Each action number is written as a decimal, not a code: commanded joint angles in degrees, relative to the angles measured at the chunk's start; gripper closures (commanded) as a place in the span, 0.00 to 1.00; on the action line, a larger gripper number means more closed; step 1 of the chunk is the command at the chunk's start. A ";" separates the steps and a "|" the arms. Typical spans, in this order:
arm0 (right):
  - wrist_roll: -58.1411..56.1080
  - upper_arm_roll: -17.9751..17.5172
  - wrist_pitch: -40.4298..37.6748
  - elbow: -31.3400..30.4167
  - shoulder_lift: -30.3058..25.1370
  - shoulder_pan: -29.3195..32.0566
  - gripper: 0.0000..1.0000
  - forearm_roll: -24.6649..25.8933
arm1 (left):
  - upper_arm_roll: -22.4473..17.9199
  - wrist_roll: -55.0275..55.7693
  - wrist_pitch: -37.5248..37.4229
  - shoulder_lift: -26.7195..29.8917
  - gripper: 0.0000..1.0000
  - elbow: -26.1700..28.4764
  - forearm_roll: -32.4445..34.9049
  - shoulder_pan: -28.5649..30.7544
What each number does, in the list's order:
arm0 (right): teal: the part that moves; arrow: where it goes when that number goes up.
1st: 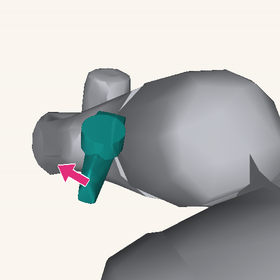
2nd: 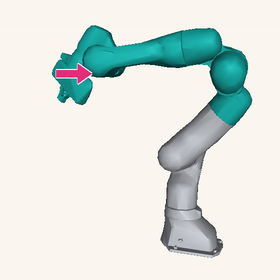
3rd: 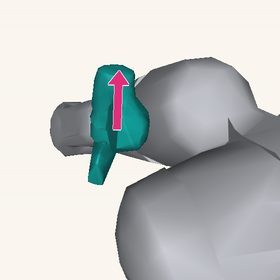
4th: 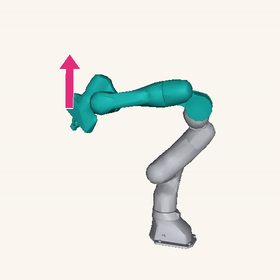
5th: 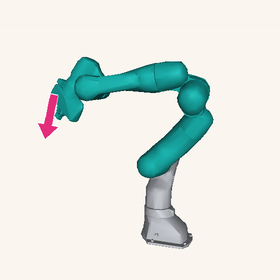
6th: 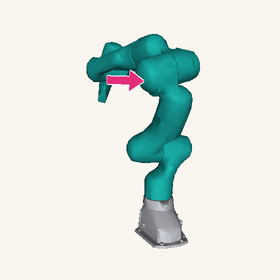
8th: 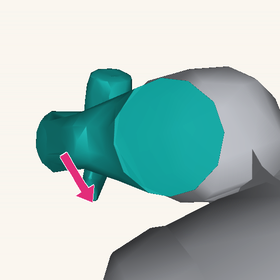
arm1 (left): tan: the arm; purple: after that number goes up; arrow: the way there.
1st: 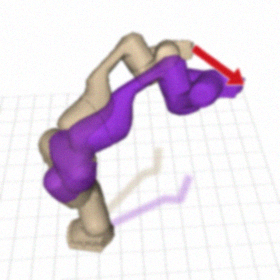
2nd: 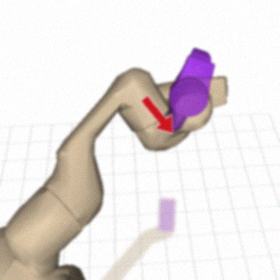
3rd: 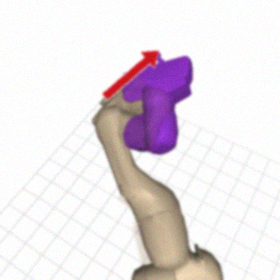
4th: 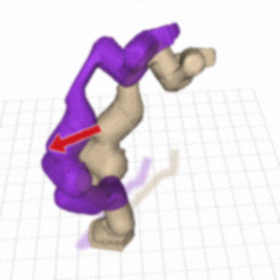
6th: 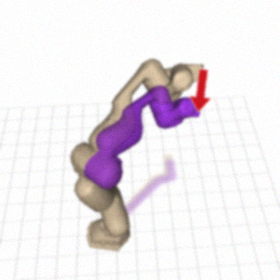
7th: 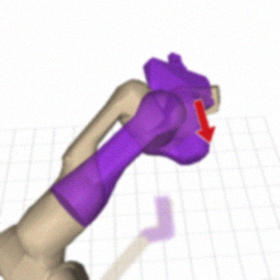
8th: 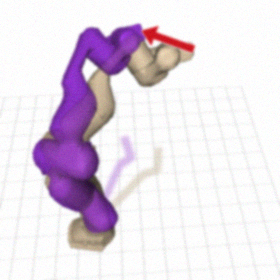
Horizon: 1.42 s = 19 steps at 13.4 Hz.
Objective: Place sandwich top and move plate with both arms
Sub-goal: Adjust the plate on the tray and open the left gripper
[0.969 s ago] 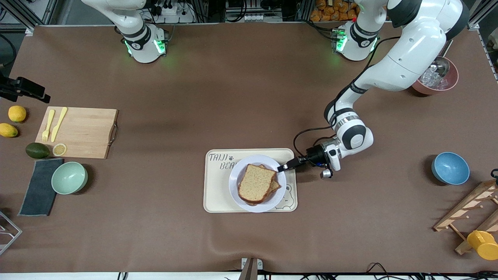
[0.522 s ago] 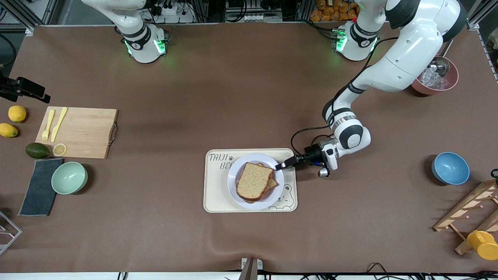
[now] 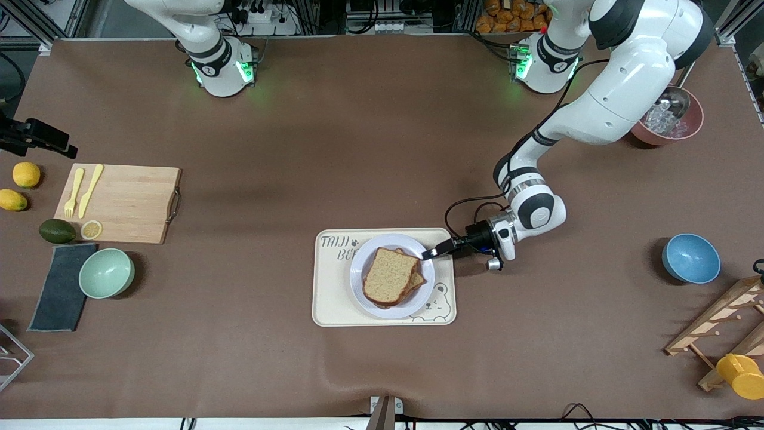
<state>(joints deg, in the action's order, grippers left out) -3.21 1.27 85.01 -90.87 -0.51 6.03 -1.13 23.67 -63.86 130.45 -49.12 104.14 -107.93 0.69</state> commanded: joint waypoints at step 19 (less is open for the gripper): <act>-0.30 -0.12 -0.46 0.61 0.34 0.04 0.00 -0.46 | -1.43 4.61 0.24 0.43 0.00 0.10 1.31 -0.78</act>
<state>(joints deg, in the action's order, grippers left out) -3.21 1.26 85.01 -90.87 -0.47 6.02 -1.13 23.14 -61.57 129.53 -49.18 103.40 -107.92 0.30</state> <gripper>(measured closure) 0.000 0.159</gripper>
